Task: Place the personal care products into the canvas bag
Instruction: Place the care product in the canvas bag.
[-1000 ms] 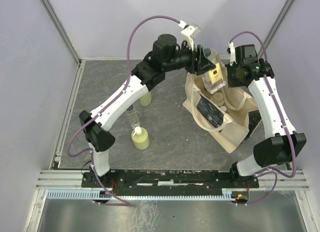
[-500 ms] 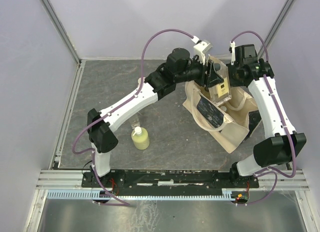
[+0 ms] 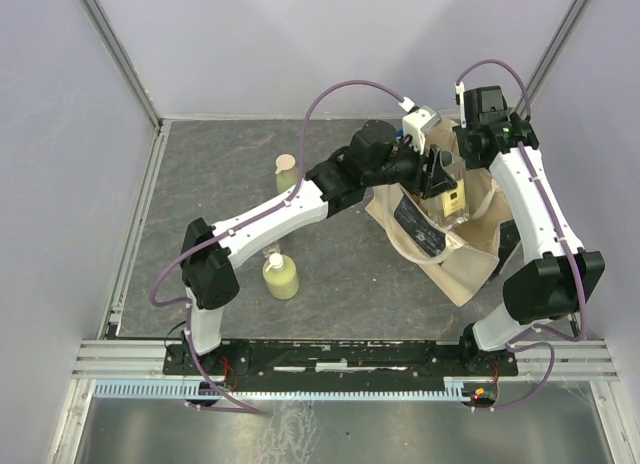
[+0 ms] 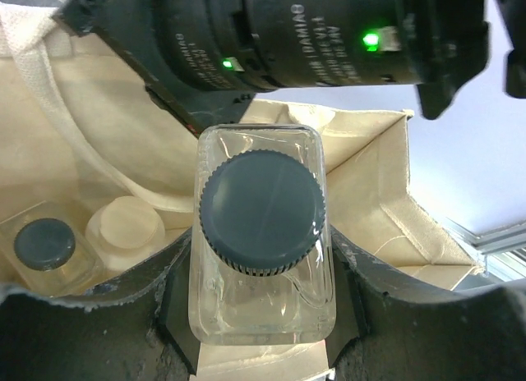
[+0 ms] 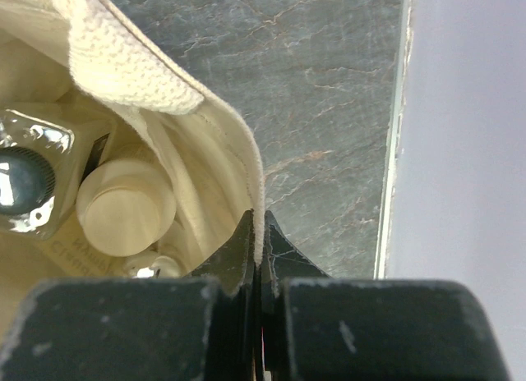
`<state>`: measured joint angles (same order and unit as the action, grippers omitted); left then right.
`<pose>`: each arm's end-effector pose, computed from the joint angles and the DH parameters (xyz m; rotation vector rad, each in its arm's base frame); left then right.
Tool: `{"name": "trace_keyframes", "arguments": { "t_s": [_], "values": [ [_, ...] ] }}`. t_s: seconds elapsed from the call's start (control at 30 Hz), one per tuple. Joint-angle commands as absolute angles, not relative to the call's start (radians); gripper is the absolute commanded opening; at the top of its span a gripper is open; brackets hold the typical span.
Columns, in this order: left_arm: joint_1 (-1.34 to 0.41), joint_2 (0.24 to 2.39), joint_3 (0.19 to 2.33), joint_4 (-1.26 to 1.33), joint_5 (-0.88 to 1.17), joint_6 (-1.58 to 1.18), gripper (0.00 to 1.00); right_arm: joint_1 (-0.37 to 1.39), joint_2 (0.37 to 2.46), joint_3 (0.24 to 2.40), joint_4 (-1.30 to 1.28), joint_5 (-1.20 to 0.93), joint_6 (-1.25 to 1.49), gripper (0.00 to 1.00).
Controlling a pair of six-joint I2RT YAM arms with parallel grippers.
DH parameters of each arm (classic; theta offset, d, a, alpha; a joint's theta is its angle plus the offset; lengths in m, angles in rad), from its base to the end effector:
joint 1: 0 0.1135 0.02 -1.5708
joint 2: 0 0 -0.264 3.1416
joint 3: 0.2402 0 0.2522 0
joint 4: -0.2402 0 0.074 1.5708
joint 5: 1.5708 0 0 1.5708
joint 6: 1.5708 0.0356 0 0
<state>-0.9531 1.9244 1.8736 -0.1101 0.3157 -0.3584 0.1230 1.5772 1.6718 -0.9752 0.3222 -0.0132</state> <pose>0.2606 -0.3859 0.3914 0.7913 1.7166 -1.2080 0.3274 0.0291 0.3773 -0.0236 2.4197 -0.3443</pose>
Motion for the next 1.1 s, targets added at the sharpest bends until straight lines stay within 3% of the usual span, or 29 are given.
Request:
{"name": "trace_keyframes", "arguments": {
  "t_s": [0.0, 1.07],
  "values": [
    [-0.994, 1.912, 1.911, 0.086, 0.277, -0.37, 0.03, 0.117, 1.603, 1.715, -0.906, 0.365, -0.065, 0.0],
    [-1.177, 2.039, 1.907, 0.019, -0.039, -0.136, 0.03, 0.098, 1.627, 1.8, -0.984, 0.34, -0.064, 0.0]
  ]
}}
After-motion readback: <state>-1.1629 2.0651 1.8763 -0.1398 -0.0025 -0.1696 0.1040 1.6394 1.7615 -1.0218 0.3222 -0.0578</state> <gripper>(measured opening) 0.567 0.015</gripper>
